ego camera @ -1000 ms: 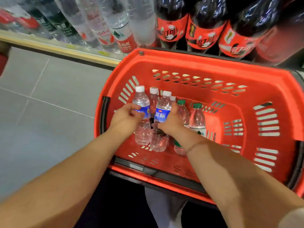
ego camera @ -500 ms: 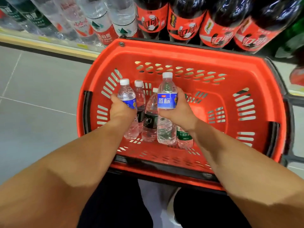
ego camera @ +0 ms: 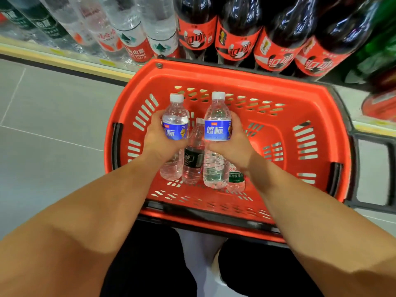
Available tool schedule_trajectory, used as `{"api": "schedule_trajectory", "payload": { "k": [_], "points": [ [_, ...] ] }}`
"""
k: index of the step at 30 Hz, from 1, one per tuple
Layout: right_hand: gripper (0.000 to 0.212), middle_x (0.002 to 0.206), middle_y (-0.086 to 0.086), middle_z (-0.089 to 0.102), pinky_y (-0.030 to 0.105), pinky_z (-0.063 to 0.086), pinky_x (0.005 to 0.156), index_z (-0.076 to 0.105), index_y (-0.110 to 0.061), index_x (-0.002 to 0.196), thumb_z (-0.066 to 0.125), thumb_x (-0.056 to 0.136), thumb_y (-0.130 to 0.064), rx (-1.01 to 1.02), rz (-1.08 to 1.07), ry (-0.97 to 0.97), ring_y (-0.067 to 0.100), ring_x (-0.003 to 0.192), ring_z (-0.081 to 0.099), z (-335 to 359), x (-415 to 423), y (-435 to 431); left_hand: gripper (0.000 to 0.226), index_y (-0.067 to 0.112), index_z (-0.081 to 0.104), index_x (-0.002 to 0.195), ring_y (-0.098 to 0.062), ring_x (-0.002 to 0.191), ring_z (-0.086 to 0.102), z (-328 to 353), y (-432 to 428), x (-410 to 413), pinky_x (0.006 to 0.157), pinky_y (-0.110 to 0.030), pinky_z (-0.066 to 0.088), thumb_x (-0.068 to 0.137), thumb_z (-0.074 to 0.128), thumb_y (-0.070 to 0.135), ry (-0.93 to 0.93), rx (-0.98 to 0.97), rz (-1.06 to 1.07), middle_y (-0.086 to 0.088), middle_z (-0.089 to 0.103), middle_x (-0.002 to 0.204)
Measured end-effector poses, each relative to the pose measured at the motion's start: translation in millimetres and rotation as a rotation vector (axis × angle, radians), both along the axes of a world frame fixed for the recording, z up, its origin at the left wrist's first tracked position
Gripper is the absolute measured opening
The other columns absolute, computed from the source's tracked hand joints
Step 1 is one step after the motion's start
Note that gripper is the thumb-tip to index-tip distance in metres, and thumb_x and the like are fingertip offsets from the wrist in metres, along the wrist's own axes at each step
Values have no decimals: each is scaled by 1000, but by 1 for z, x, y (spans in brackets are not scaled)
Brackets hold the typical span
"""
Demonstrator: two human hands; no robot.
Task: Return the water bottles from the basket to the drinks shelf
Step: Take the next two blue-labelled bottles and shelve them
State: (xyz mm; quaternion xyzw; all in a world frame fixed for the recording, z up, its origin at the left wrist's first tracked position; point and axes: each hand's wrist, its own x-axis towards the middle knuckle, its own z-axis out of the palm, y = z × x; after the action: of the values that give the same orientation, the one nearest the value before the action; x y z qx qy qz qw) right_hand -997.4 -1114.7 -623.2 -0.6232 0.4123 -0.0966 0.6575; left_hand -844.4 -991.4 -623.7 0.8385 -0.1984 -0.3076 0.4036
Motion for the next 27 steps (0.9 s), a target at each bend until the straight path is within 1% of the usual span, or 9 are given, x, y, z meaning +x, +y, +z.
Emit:
{"api": "schedule_trajectory", "payload": {
  "k": [2,5,8,11,14,16,20,25,27],
  "points": [
    [90,106,-3,65,24,54,71,27,-26,137,77,67,2,41,-26,-27,5,84,67,27,-1,0,83,28,38,125,-2,81,67,34,0,-5,69,-15,52,60,85,5,118,-123,-3,3,65,103],
    [90,99,-3,63,16,52,66,19,-22,135,71,71,12,105,-76,-9,-1,73,65,89,0,7,81,31,41,125,1,77,68,98,7,-9,68,-15,53,66,81,-5,233,-169,24,5,67,100],
    [83,90,0,66,22,53,64,31,-16,137,73,70,6,161,-80,63,5,67,63,167,1,20,81,19,43,135,1,73,67,172,25,-6,66,-14,52,67,82,-1,275,-128,39,9,70,94],
    [56,80,1,65,25,50,59,53,-12,115,74,64,-2,122,11,101,7,60,60,258,8,34,84,20,43,134,-3,73,68,257,54,4,67,-18,55,62,83,2,325,-137,38,4,70,94],
    [48,86,11,64,33,52,66,54,-3,114,73,70,0,84,58,126,15,68,59,345,19,54,82,22,44,131,-6,71,69,341,83,12,65,-23,57,63,83,-2,358,-147,65,3,70,91],
    [50,92,15,65,36,53,71,53,-7,114,75,69,-2,68,42,112,19,73,60,394,26,71,80,24,45,127,-5,69,69,389,103,17,60,-22,55,63,83,-5,356,-159,103,1,70,90],
    [48,83,1,64,21,53,58,51,-27,98,80,66,-6,21,95,47,6,62,61,467,43,94,80,26,46,129,-5,67,68,460,140,25,56,-21,54,64,85,1,313,-172,178,-2,68,95],
    [39,81,4,66,25,52,57,56,-26,89,83,64,-16,-64,273,35,10,63,62,517,84,116,86,41,43,127,-16,74,67,519,189,42,54,-28,56,59,87,16,244,-186,326,-1,65,96],
    [43,84,6,68,32,55,62,57,-24,93,84,59,-22,-122,331,48,16,69,65,530,108,130,86,44,41,129,-20,77,66,535,212,51,52,-29,55,61,86,15,221,-199,425,-2,63,98]
  ]
}}
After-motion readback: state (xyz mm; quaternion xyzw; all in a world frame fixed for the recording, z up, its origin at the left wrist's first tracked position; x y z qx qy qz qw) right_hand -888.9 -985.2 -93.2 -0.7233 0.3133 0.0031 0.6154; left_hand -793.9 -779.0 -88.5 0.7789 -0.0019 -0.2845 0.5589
